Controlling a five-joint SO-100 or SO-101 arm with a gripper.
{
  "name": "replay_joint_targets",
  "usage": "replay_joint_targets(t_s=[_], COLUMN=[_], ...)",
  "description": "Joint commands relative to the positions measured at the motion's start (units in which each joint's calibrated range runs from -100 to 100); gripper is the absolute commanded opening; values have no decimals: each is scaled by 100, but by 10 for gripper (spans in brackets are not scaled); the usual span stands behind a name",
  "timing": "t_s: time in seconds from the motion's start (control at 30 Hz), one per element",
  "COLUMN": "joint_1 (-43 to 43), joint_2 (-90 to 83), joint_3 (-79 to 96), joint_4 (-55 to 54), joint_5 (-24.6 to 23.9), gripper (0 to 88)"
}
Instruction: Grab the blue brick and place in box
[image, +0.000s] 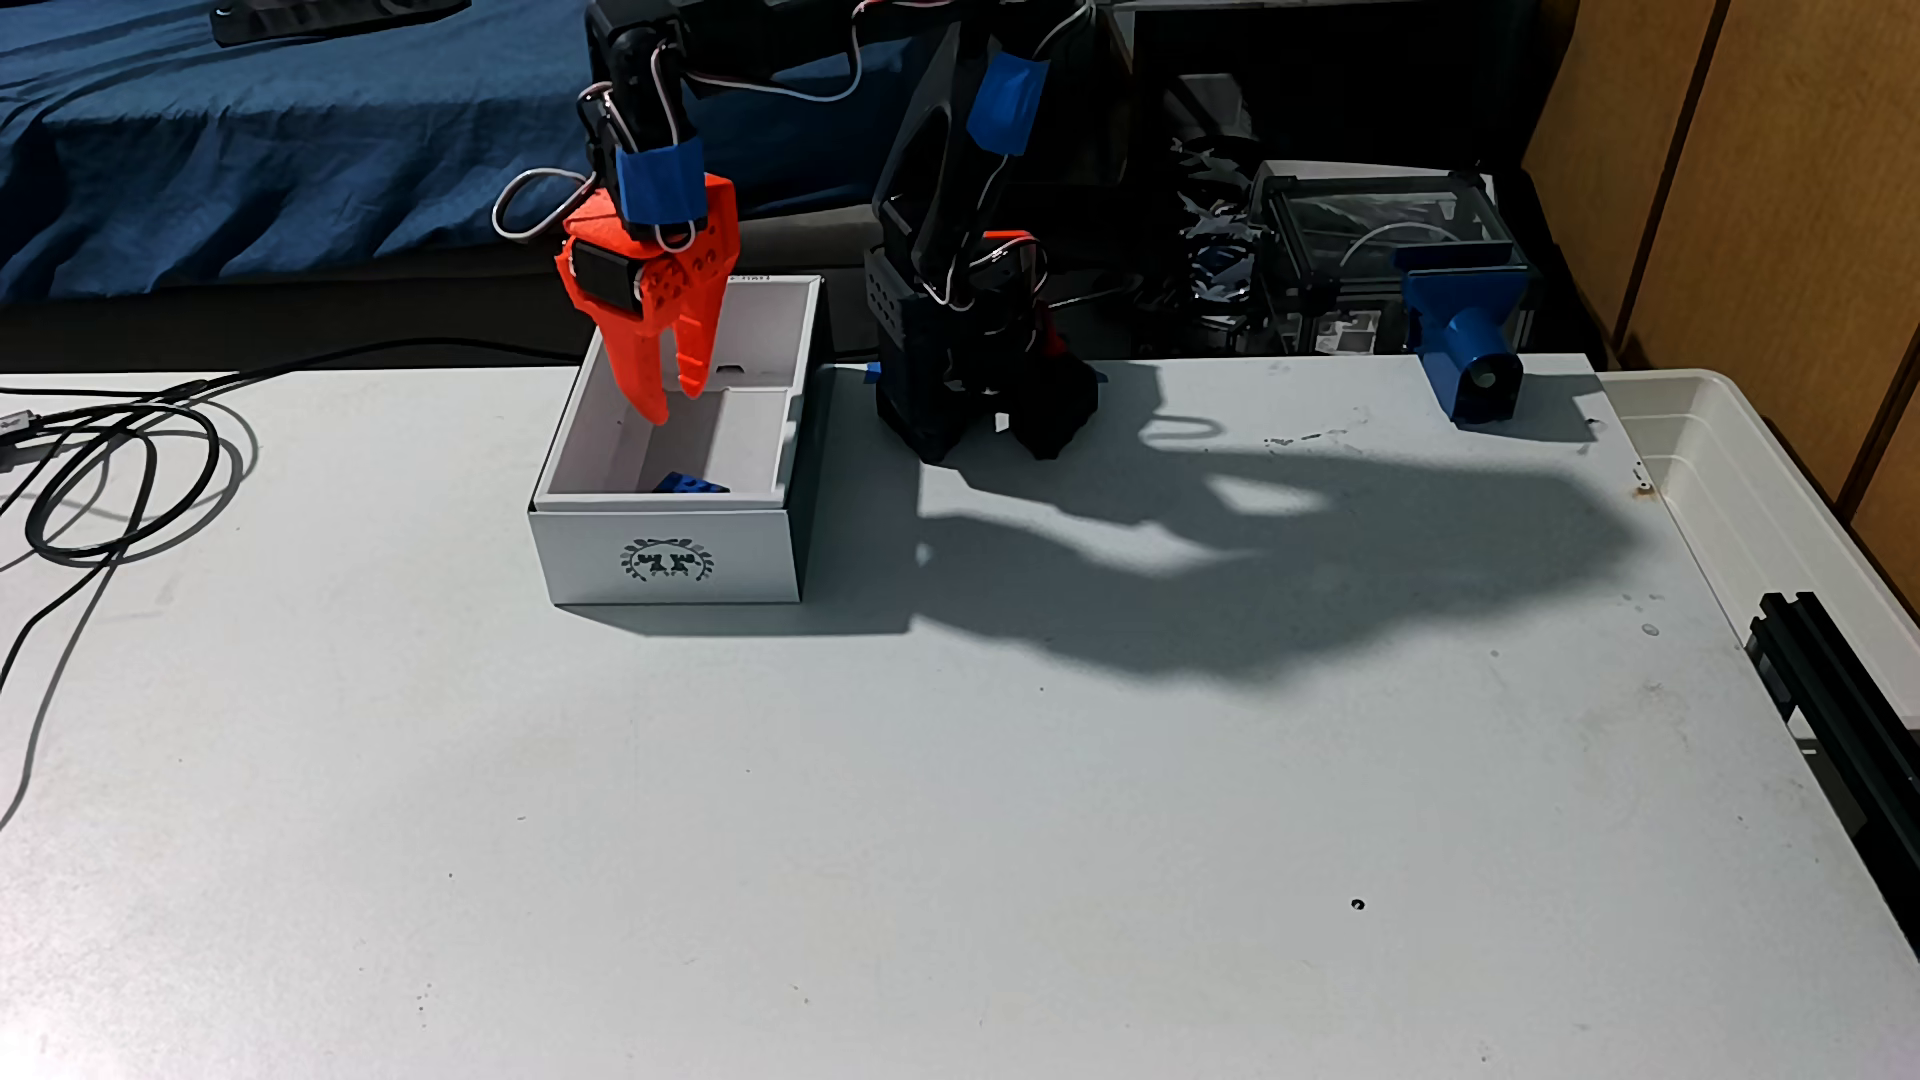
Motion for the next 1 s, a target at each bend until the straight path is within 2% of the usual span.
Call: replay_joint_targets(t_s=[0.0, 0.13, 0.2, 0.4, 0.73, 0.97], joint_1=[-10, -195, -314, -1325, -3390, -4430], joint_2=[-202, -193, -219, -752, -1343, -1927], joint_3=[-381, -1552, -2049, -2510, -2634, -2111], joint_4=[354, 1534, 1845, 1733, 1474, 526], joint_5=[-40, -82, -266, -1129, -2134, -2634], gripper=[100, 100, 98, 8, 7, 7])
